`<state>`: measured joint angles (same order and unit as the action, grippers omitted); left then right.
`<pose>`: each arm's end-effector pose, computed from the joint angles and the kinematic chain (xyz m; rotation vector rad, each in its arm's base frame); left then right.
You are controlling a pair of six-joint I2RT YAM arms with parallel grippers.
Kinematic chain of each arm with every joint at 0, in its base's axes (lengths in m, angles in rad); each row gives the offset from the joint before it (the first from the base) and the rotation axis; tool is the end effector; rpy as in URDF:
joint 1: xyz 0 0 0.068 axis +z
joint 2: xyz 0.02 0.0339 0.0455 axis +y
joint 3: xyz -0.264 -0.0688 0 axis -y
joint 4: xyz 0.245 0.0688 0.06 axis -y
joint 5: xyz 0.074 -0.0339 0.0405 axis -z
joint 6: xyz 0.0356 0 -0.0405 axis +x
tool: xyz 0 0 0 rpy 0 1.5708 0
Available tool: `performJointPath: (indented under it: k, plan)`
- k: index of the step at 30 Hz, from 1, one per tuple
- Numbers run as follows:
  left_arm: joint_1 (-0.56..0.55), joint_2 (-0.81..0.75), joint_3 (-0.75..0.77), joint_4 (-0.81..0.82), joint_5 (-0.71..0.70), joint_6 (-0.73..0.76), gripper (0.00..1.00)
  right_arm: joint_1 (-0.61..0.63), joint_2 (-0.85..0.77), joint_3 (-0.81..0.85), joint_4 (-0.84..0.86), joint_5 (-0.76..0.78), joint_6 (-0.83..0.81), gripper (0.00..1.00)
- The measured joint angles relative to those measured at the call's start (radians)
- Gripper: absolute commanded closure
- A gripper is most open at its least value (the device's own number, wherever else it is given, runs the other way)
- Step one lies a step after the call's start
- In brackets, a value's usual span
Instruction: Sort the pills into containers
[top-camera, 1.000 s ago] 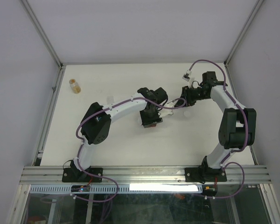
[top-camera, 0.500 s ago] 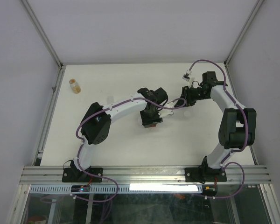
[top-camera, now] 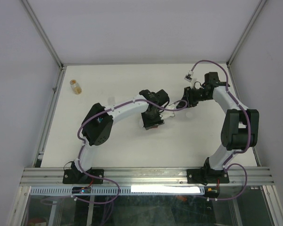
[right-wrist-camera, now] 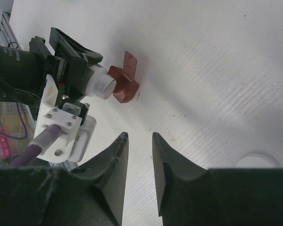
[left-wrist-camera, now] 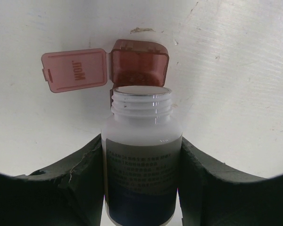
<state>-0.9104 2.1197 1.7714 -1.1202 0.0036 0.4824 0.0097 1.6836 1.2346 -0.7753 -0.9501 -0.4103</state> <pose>0.2574 -0.3315 0.2025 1.9516 2.3336 -0.0384 0.3283 0.0321 0.2345 -0.7109 2.2999 1.1250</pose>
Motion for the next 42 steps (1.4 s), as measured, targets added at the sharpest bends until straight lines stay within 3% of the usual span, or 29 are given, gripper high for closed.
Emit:
performJointPath:
  k: [42]
  plan:
    - [0.025,0.008,0.024,-0.026,0.023,-0.012,1.0,-0.006,0.0,0.0,0.001,0.007,0.001,0.69]
